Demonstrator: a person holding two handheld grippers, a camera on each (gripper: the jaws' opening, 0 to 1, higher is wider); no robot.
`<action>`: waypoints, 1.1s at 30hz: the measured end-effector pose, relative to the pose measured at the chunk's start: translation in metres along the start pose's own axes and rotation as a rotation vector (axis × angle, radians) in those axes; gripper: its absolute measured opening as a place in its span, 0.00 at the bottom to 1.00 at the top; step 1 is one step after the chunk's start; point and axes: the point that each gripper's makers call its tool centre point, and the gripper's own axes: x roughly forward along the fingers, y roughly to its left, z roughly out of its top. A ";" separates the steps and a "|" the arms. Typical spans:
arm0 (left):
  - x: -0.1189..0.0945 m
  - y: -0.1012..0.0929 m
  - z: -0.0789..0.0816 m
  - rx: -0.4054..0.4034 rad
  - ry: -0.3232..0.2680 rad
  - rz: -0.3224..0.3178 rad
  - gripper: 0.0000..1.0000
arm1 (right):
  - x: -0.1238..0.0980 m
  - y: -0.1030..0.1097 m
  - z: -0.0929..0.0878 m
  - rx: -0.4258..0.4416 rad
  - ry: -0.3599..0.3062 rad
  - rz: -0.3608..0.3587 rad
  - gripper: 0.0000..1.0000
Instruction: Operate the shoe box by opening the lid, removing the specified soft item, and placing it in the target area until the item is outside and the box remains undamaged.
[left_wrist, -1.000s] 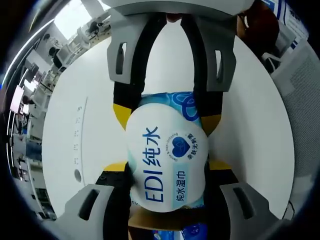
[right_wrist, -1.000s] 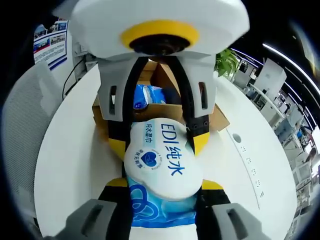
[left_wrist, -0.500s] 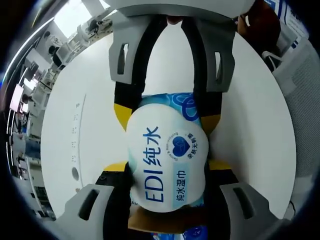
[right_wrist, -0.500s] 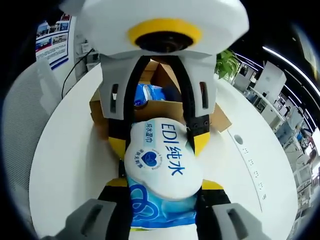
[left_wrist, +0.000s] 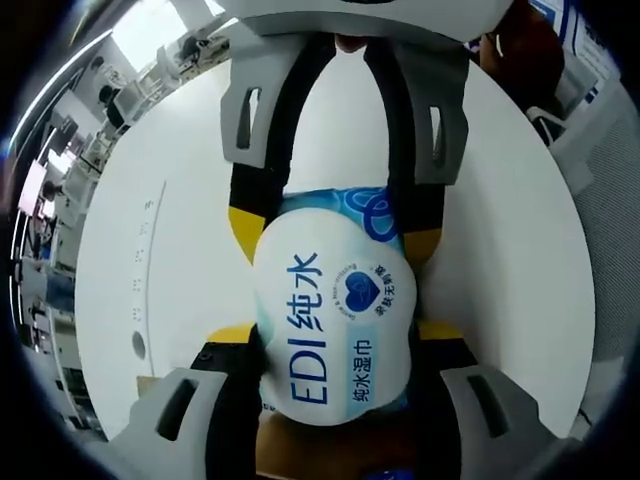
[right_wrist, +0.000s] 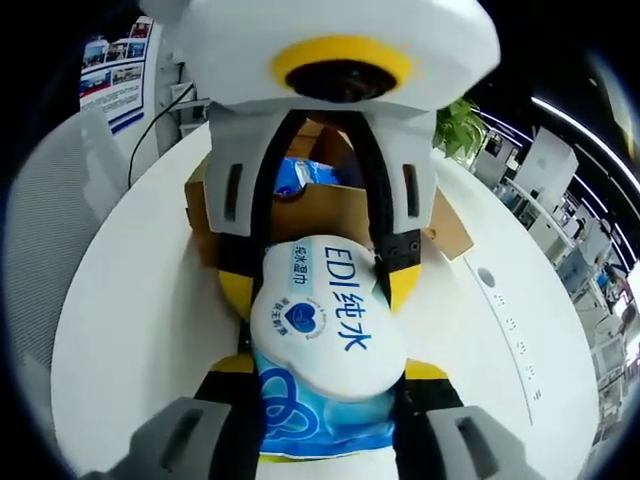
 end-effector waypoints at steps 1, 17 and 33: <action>0.000 0.000 0.000 -0.005 -0.004 0.000 0.59 | 0.000 0.000 0.000 0.002 0.000 -0.002 0.49; -0.002 0.000 0.006 -0.042 -0.063 0.026 0.61 | -0.006 0.004 -0.002 0.056 -0.023 -0.031 0.53; -0.027 -0.003 0.023 -0.079 -0.112 0.025 0.63 | -0.041 0.004 0.001 0.130 -0.025 -0.078 0.52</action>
